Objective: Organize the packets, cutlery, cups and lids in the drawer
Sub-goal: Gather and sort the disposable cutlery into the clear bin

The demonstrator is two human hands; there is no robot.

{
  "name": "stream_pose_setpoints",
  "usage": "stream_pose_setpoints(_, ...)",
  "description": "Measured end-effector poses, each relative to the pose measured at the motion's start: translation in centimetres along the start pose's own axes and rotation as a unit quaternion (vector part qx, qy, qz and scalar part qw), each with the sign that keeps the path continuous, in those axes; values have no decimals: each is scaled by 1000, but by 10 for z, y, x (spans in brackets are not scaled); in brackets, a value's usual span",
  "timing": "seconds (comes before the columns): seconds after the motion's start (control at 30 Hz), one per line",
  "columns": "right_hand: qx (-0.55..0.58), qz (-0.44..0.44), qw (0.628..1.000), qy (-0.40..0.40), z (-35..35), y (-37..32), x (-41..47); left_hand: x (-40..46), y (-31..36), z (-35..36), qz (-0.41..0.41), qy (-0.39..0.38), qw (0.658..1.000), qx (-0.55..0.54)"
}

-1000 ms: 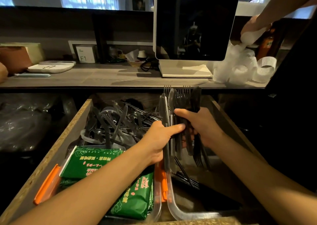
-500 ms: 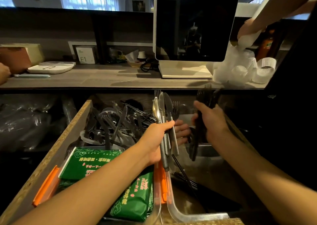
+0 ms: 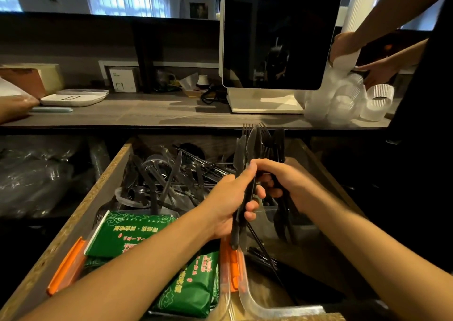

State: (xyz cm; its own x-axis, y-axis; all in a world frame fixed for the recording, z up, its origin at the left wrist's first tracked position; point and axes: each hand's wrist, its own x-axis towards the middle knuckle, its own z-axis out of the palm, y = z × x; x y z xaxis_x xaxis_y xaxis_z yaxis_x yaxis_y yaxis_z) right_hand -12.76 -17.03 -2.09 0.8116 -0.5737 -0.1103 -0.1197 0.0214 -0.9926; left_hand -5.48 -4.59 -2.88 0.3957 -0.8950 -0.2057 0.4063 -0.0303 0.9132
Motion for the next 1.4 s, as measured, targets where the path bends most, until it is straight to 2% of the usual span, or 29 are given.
stream_pose_setpoints(0.17,20,-7,1000,11,2,1,-3,-1,2,3,15,14,999,-40)
stream_pose_setpoints(0.3,67,-9,997,-22,1,2,-4,-4,4,4,56,19,998,-11)
stream_pose_setpoints(0.57,76,-10,997,-12,1,8,-4,-3,-1,2,40,69,997,-6)
stream_pose_setpoints(0.73,69,22,997,-13,11,6,-5,-6,-2,6,5,40,996,85)
stream_pose_setpoints(0.9,105,27,994,-12,14,0,-9,-8,0,9,-15,23,993,112)
stream_pose_setpoints(1.0,110,62,992,-18,17,-3,-9,-7,-2,9,-33,17,991,129)
stream_pose_setpoints(1.1,91,81,992,-28,16,-6,-7,-6,1,7,-50,-29,989,135)
stream_pose_setpoints(1.17,83,71,994,-10,15,-9,-10,-7,2,5,-55,-58,983,165)
stream_pose_setpoints(1.3,39,-4,995,91,11,-10,-9,-6,-2,5,-37,-69,966,248)
stream_pose_setpoints(1.4,154,12,980,128,9,-10,-5,-2,-4,5,38,3,961,274)
